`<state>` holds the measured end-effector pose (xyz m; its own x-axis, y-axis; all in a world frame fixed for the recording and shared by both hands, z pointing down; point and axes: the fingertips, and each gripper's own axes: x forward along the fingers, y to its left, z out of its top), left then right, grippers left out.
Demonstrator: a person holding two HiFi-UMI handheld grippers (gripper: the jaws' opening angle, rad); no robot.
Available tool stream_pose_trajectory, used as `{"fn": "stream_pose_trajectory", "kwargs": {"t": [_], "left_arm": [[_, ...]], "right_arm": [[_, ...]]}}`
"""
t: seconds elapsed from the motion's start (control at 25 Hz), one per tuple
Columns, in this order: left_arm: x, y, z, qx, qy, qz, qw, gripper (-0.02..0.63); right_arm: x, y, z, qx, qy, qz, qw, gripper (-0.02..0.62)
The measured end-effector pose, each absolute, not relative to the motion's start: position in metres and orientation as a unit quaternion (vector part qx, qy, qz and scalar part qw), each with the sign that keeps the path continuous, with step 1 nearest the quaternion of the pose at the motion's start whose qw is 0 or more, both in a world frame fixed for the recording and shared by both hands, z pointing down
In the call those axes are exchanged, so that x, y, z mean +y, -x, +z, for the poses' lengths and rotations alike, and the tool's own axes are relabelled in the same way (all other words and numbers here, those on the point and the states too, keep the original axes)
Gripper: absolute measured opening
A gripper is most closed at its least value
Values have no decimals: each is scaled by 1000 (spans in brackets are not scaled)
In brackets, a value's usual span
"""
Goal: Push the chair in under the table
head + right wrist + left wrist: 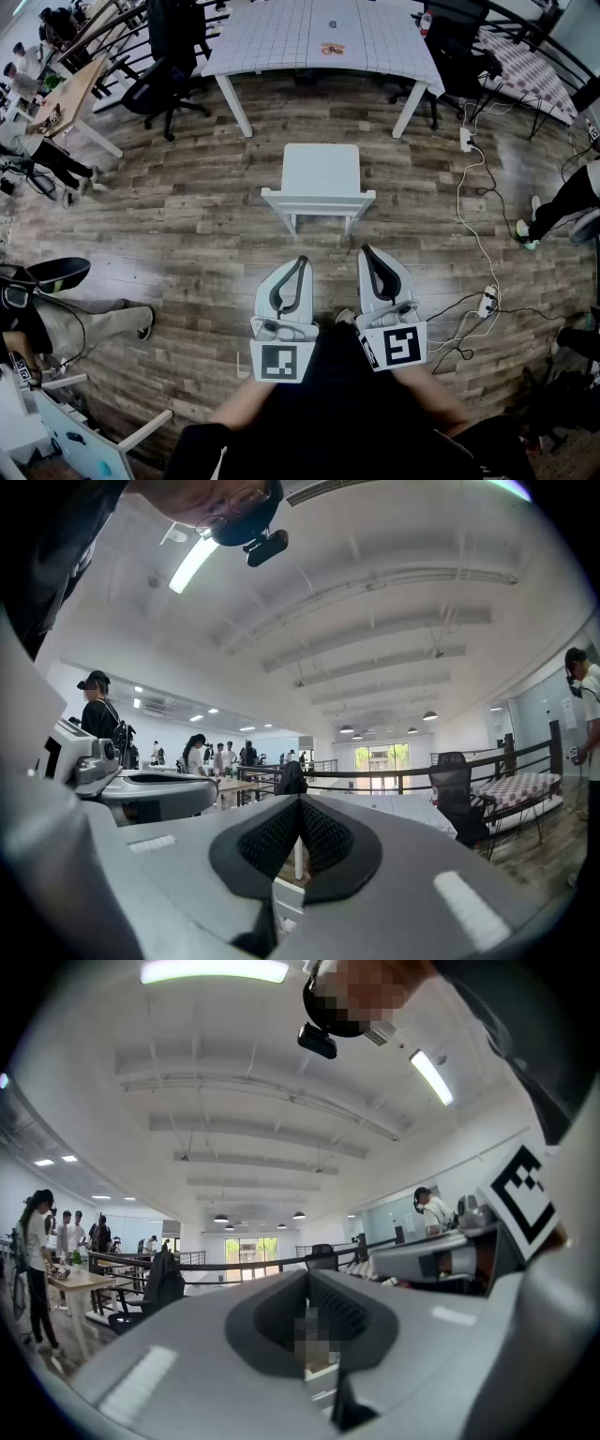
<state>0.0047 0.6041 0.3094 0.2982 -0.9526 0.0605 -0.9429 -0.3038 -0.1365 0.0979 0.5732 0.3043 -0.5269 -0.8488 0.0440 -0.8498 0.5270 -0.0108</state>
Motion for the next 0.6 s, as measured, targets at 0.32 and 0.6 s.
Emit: {"fn": "stream_pose_trajectory", "kwargs": {"t": [0.32, 0.6], "left_arm": [[608, -18, 307, 622, 783, -21, 21, 9], [608, -26, 310, 642, 765, -13, 51, 9]], "right_arm": [[586, -134, 312, -875, -483, 5, 5, -3], [595, -163, 338, -876, -481, 16, 10, -2]]}}
